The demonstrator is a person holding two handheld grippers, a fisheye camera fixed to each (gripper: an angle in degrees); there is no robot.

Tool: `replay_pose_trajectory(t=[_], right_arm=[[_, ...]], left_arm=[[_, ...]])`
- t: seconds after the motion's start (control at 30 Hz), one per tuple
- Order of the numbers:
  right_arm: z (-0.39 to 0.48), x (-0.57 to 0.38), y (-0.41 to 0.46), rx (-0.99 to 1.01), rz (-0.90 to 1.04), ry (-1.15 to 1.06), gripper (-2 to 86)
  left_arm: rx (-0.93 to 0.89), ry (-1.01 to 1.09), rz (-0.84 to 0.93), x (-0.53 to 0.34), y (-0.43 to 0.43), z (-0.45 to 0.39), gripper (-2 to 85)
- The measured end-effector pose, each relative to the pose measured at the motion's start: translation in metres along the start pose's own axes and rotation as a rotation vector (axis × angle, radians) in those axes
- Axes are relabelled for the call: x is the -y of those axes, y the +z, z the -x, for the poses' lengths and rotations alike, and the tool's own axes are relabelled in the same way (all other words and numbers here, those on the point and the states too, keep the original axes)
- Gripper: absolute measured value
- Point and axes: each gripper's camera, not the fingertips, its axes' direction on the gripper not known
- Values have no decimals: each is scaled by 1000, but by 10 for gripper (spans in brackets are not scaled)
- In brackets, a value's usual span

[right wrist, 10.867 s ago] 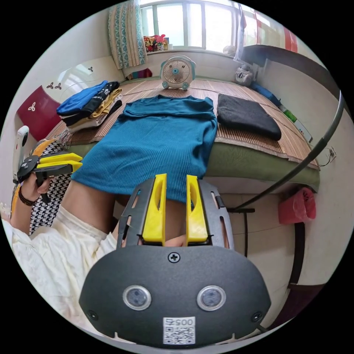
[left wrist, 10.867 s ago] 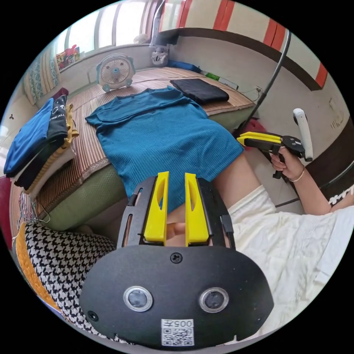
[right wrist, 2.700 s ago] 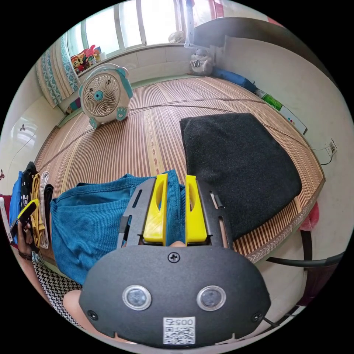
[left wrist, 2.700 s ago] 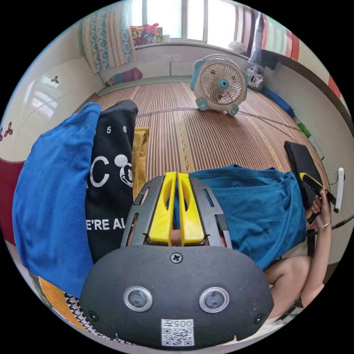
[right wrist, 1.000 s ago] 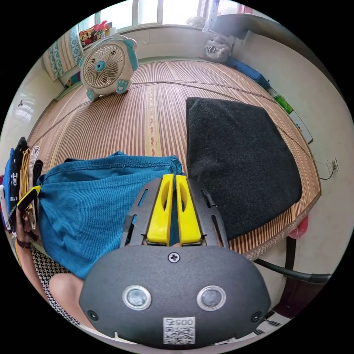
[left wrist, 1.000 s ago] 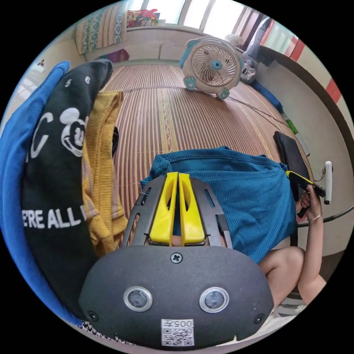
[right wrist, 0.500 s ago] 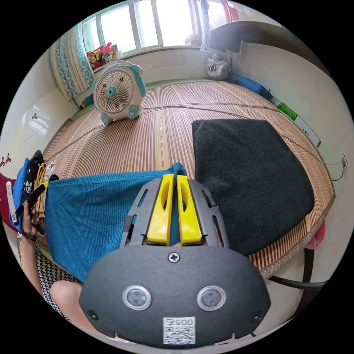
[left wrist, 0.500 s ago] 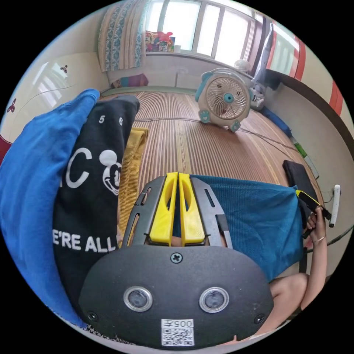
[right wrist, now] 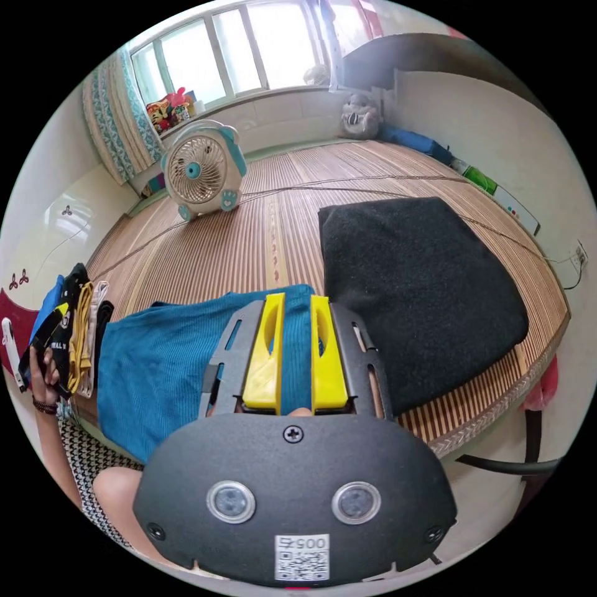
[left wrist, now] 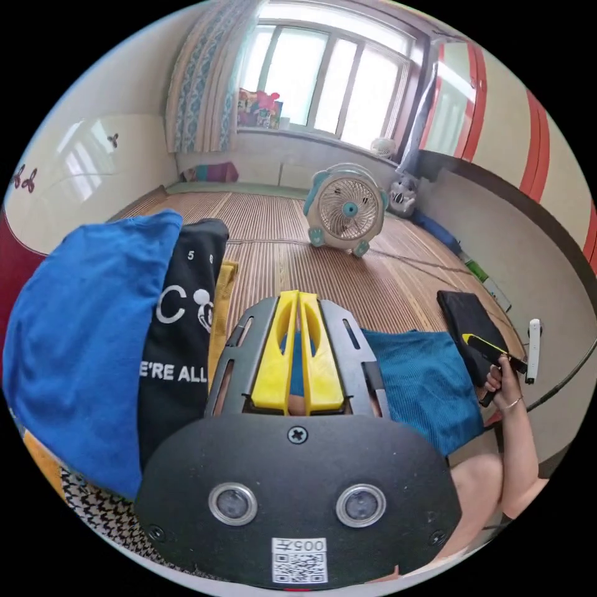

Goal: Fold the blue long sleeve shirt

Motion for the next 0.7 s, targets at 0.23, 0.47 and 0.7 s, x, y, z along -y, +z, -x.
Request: replay_pose_trajectory(t=[0.23, 0.47, 0.7], right_arm=[[-17, -33, 12, -124, 179, 6, 15], [-65, -70, -38, 53, 24, 150, -3], [-87, -109, -84, -32, -176, 228, 19]], left_arm=[[-99, 148, 194, -72, -8, -68, 30], [-293, 465, 204, -112, -63, -191, 52], [-426, 740, 252, -173, -38, -315, 75]])
